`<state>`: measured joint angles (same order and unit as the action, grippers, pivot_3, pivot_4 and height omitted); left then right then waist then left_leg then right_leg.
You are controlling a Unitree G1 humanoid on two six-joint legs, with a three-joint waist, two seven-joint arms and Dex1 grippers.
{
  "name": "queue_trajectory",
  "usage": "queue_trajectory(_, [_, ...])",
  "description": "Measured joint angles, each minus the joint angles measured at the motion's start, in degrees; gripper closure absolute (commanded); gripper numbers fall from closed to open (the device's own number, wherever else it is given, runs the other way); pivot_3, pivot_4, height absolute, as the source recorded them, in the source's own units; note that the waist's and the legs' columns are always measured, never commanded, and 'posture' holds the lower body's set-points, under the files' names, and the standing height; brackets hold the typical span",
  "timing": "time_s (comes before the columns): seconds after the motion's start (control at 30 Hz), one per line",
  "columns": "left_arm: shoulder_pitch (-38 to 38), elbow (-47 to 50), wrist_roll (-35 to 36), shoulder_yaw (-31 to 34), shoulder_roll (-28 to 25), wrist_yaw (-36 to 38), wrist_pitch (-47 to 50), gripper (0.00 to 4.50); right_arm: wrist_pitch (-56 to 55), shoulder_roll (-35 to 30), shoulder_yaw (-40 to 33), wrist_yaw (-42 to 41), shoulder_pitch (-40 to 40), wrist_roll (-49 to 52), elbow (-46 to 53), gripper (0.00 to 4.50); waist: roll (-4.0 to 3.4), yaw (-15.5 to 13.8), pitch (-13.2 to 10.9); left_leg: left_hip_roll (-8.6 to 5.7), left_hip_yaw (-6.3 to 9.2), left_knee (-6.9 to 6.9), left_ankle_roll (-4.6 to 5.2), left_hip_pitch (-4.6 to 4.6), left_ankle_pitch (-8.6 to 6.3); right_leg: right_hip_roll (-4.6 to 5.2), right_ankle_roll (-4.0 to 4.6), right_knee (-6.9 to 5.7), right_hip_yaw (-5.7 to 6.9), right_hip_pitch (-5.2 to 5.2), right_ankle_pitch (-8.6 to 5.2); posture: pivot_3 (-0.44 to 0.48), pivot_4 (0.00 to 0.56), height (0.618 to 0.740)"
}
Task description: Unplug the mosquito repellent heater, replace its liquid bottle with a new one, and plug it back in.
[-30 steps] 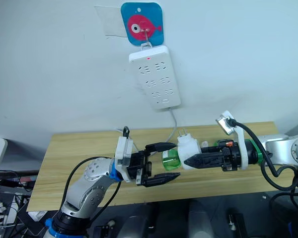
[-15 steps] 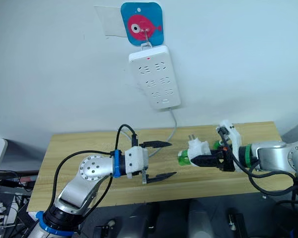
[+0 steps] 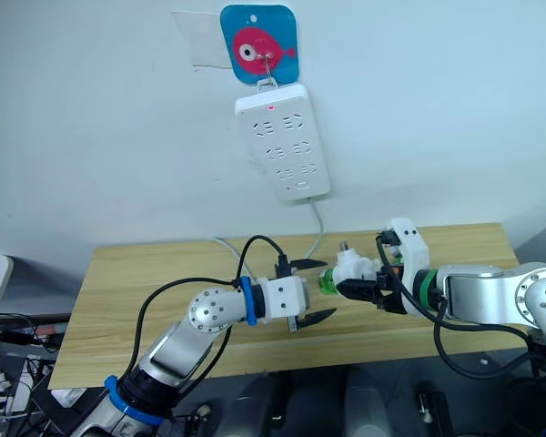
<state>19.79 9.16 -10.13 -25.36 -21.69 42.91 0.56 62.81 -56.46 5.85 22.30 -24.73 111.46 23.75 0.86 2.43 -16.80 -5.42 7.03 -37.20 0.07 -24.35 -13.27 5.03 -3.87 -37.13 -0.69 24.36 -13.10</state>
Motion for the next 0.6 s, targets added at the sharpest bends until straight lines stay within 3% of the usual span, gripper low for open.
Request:
queue_trajectory(0.2, [1.5, -1.3, -2.2, -0.9, 1.2, -1.0, -0.9, 0.00, -2.8, 0.0, 1.3, 1.7, 0.1, 0.1, 1.0, 1.44, 0.01, 0.5, 0.0, 0.00, 0.00, 0.00, 0.00, 0.00, 0.00, 0.00, -0.01, -0.03, 0.00, 0.00, 0.01, -0.140, 0.257, 0.740])
queue_trajectory(0.3, [1.8, -2.3, -3.3, -1.6, 1.3, -1.0, -0.9, 0.63, -3.9, 0.1, 1.9, 2.3, 0.1, 0.1, 1.0, 1.44, 0.00, 0.7, 0.0, 0.00, 0.00, -0.01, 0.01, 0.00, 0.00, -0.01, -0.01, -0.04, -0.01, 0.00, 0.01, -0.148, 0.256, 0.740])
queue_trajectory(0.47, [2.6, -2.9, -4.5, -1.6, 1.7, -1.2, -0.7, 2.20, -4.1, 0.2, 2.9, 2.9, 0.1, 0.1, 1.2, 1.44, 0.00, 0.8, 0.0, 0.00, 0.00, -0.02, 0.01, 0.00, 0.00, -0.01, -0.01, -0.05, 0.00, 0.00, 0.01, -0.152, 0.259, 0.740])
queue_trajectory(0.6, [2.8, -3.1, -4.8, -1.6, 1.8, -1.2, -0.7, 2.26, -4.8, 0.2, 2.9, 3.0, 0.8, 0.1, 1.4, 1.44, 0.00, 0.8, 0.0, 0.00, 0.01, -0.03, 0.01, 0.00, 0.00, -0.01, -0.01, -0.06, 0.00, 0.00, 0.01, -0.151, 0.260, 0.740])
